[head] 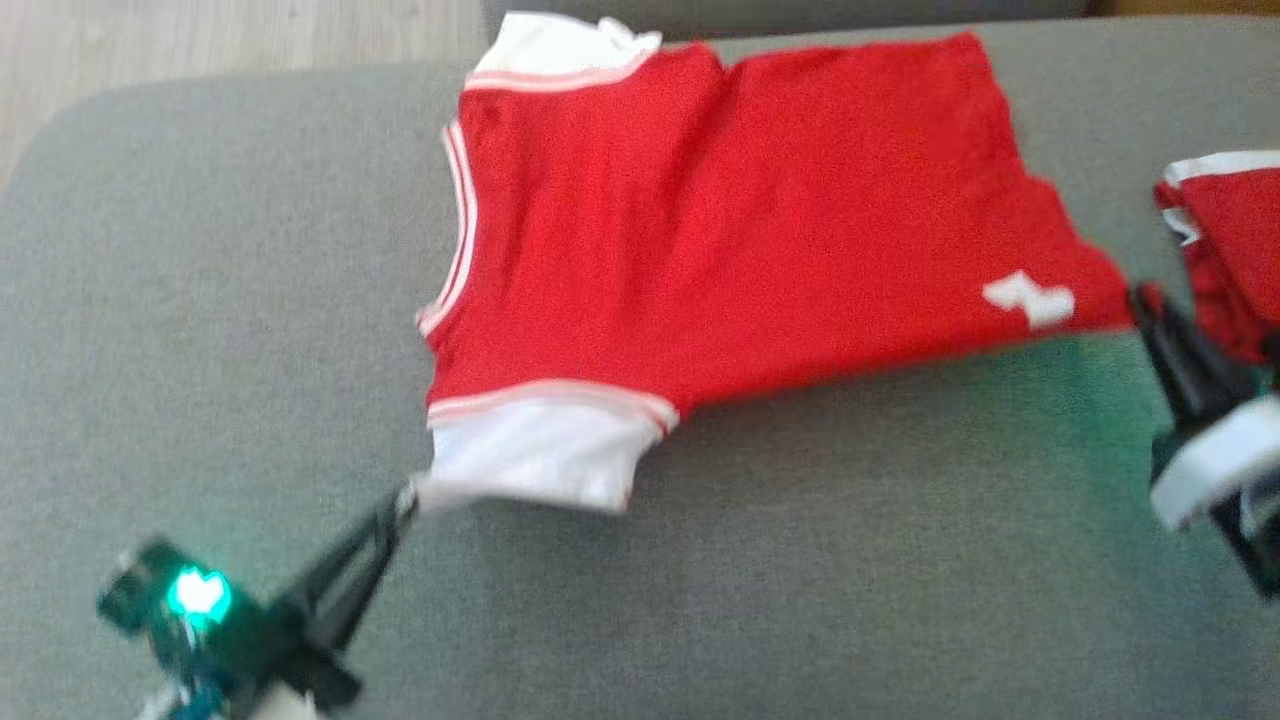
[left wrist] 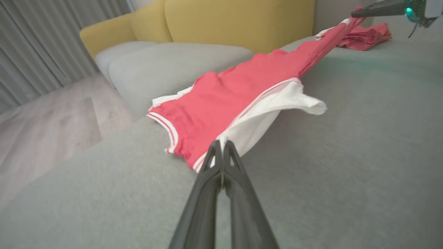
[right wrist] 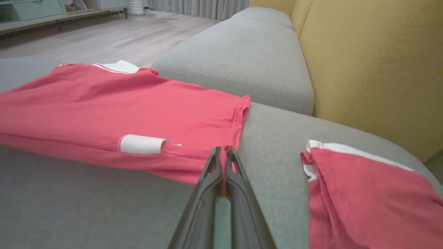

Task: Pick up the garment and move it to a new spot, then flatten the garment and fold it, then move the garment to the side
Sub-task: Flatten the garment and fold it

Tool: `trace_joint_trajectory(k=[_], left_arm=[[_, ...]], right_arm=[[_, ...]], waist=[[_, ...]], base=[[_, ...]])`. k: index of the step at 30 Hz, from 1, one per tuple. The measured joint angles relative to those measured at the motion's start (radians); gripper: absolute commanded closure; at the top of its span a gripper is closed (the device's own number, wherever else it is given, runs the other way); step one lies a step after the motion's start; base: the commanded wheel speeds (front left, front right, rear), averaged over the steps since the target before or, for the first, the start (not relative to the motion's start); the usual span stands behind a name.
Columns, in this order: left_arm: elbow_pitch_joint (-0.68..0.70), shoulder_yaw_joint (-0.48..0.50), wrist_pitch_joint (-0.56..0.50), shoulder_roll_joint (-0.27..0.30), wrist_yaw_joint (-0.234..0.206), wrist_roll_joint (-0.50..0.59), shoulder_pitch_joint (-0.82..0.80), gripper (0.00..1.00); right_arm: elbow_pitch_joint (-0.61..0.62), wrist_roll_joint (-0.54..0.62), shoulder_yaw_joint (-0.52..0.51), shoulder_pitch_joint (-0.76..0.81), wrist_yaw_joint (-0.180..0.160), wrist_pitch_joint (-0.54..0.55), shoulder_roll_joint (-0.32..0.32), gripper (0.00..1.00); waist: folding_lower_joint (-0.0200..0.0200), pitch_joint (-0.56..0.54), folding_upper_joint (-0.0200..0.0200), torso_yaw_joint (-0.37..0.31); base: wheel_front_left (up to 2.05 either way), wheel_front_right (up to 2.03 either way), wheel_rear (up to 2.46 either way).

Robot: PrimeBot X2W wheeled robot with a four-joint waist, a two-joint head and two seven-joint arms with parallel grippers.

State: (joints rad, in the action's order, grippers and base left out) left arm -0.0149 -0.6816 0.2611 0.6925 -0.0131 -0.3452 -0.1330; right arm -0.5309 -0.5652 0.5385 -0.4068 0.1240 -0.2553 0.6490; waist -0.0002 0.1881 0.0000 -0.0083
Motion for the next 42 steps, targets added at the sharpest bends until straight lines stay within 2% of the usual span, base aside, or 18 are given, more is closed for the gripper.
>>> trace_joint_trajectory(k=[5, 11, 16, 22, 27, 31, 34, 35, 36, 37, 38, 40, 42], left_arm=[[0.047, -0.040, -0.002, 0.017, -0.007, -0.027, 0.153, 1.00], [0.065, -0.047, -0.002, 0.035, -0.008, -0.036, 0.198, 1.00], [0.043, -0.027, -0.005, 0.040, 0.032, -0.007, 0.055, 1.00], [-0.020, -0.012, -0.028, 0.014, 0.086, 0.034, -0.196, 1.00], [-0.117, -0.020, -0.031, -0.019, 0.119, 0.068, -0.370, 1.00], [-0.195, -0.041, -0.021, -0.049, 0.129, 0.087, -0.484, 1.00], [-0.251, -0.062, -0.015, -0.069, 0.137, 0.103, -0.554, 1.00], [-0.270, -0.063, -0.012, -0.078, 0.137, 0.105, -0.573, 1.00], [-0.288, -0.064, -0.012, -0.086, 0.137, 0.107, -0.589, 0.81], [-0.307, -0.066, -0.012, -0.095, 0.138, 0.111, -0.604, 0.51], [-0.328, -0.064, -0.009, -0.105, 0.138, 0.110, -0.615, 0.00], [-0.351, -0.053, -0.006, -0.125, 0.133, 0.110, -0.623, 0.00], [-0.351, -0.026, -0.005, -0.149, 0.104, 0.103, -0.615, 0.00]], right_arm=[[0.057, 0.030, -0.073, 0.195, 0.000, 0.000, -0.001, 1.00], [0.094, 0.044, -0.136, 0.301, 0.000, 0.000, -0.016, 1.00], [0.096, 0.057, -0.179, 0.263, 0.000, 0.016, -0.045, 1.00], [0.068, 0.081, -0.181, 0.116, 0.000, 0.040, -0.059, 1.00], [0.021, 0.094, -0.150, -0.019, 0.000, 0.050, -0.063, 1.00], [-0.023, 0.096, -0.110, -0.104, 0.000, 0.055, -0.067, 1.00], [-0.061, 0.096, -0.083, -0.161, 0.000, 0.053, -0.069, 0.94], [-0.072, 0.096, -0.073, -0.178, 0.000, 0.053, -0.070, 0.82], [-0.082, 0.096, -0.064, -0.193, 0.000, 0.052, -0.072, 0.73], [-0.093, 0.093, -0.057, -0.206, 0.000, 0.047, -0.074, 0.17], [-0.103, 0.089, -0.053, -0.216, 0.000, 0.043, -0.078, 0.00], [-0.130, 0.080, -0.056, -0.230, 0.000, 0.034, -0.089, 0.00], [-0.147, 0.080, -0.056, -0.237, 0.000, 0.025, -0.103, 0.00]], waist=[[0.0000, -0.049, 0.0000, -0.009], [-0.0001, -0.056, 0.0000, -0.013], [0.0000, -0.011, 0.0000, -0.009], [0.0002, 0.056, 0.0000, -0.002], [0.0003, 0.112, 0.0000, 0.004], [0.0004, 0.152, 0.0000, 0.005], [0.0004, 0.178, 0.0000, 0.006], [0.0005, 0.186, 0.0000, 0.005], [0.0004, 0.193, 0.0000, 0.005], [0.0004, 0.199, 0.0000, 0.006], [0.0005, 0.204, 0.0000, 0.006], [0.0005, 0.209, 0.0000, 0.006], [0.0005, 0.206, 0.0000, 0.006]], base=[[0.00, 0.00, 0.00], [0.00, 0.00, 0.00], [0.00, 0.00, 0.00], [0.00, 0.00, 0.00], [0.00, 0.00, 0.00], [0.00, 0.00, 0.00], [0.00, 0.00, 0.00], [0.00, 0.00, 0.00], [0.00, 0.00, 0.00], [0.00, 0.00, 0.00], [0.00, 0.00, 0.00], [0.00, 0.00, 0.00], [0.00, 0.00, 0.00]])
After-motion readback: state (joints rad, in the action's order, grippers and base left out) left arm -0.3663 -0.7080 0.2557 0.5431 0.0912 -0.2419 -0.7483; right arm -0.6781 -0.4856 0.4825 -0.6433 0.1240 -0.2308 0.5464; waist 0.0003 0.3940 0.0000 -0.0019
